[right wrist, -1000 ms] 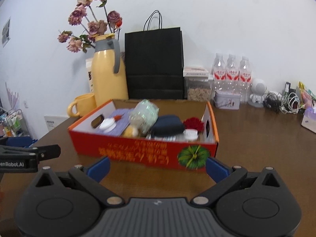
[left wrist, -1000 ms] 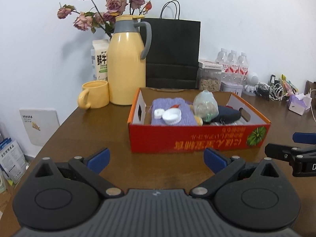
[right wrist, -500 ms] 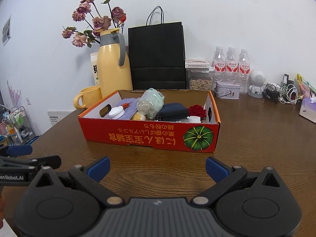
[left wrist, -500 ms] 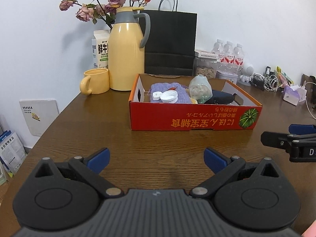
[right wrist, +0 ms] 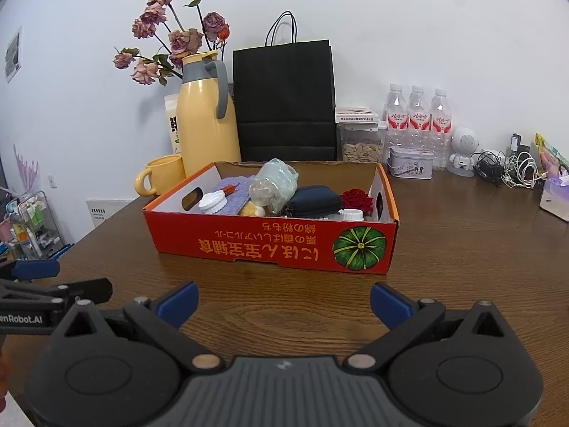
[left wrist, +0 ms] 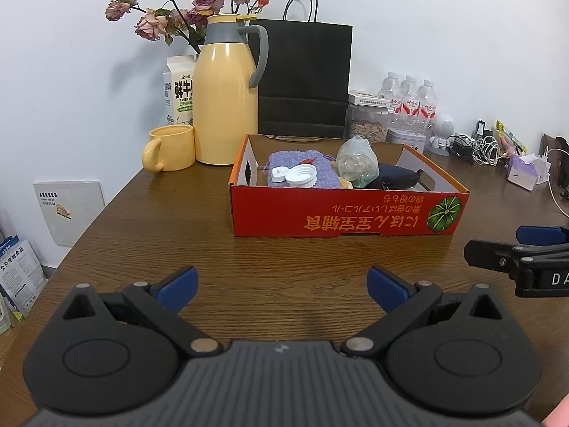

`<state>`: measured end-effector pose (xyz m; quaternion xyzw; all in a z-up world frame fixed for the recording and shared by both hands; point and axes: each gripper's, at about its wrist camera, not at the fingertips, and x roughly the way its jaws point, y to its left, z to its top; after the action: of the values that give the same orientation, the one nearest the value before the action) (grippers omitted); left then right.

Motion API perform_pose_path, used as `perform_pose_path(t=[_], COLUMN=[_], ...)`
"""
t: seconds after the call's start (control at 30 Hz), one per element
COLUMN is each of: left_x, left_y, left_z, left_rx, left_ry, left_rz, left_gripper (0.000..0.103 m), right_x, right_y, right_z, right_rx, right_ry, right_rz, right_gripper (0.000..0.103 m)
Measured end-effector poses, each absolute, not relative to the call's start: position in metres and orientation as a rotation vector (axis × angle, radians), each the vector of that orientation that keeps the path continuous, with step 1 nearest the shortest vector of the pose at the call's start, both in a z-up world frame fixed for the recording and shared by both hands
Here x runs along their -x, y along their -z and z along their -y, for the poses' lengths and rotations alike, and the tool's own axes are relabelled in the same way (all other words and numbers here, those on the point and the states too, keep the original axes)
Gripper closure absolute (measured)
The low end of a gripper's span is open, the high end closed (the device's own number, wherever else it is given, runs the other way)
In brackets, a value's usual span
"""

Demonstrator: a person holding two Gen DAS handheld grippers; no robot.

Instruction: Organize objects

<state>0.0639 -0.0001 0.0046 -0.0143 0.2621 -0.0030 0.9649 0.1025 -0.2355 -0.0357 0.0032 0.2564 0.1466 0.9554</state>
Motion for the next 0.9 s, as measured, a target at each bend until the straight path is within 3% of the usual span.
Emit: perform_pose_path(t=[0.9], left_x=[-0.0639], left_y=[-0.0065], left_z=[0.0009], left_rx=[0.028], left_ry=[0.003], left_rz=[-0.53], left_gripper=[0.0], right_x=[-0.1018], right_y=[0.0365], right_z=[0.2348], right_rx=[-0.005], right_ry=[-0.299], right_rz=[-0.521], right_gripper=[0.0])
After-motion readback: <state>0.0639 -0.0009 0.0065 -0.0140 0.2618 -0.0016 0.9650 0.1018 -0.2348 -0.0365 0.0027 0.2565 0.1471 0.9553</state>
